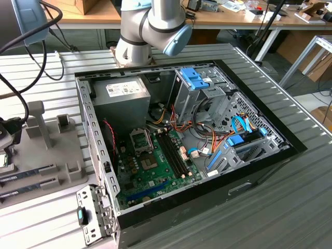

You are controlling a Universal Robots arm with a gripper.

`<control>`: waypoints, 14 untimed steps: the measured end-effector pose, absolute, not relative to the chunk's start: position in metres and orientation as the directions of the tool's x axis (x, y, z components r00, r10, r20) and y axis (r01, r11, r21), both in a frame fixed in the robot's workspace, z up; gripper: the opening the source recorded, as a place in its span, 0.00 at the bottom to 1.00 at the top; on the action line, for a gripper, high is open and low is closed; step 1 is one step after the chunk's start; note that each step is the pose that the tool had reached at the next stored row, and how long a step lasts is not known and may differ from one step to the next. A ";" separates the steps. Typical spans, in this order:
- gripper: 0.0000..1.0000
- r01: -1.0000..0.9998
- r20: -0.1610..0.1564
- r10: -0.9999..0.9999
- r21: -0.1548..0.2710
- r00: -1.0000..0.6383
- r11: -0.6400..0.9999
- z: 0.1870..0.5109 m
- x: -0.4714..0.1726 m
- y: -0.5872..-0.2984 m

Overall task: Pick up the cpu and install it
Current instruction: 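Pick up the cpu and move it towards the insertion slot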

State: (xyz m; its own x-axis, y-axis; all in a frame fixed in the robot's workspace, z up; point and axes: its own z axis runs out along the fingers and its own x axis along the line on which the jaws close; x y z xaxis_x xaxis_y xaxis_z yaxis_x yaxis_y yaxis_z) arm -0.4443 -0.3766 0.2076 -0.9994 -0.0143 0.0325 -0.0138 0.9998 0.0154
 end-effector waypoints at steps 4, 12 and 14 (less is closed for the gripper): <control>0.54 -0.014 0.032 -0.015 0.016 -0.999 1.000 0.204 -0.446 -0.377; 0.54 -0.002 0.033 -0.003 0.015 -0.999 1.000 0.194 -0.449 -0.377; 0.54 -0.002 0.033 -0.002 0.014 -0.999 1.000 0.193 -0.449 -0.377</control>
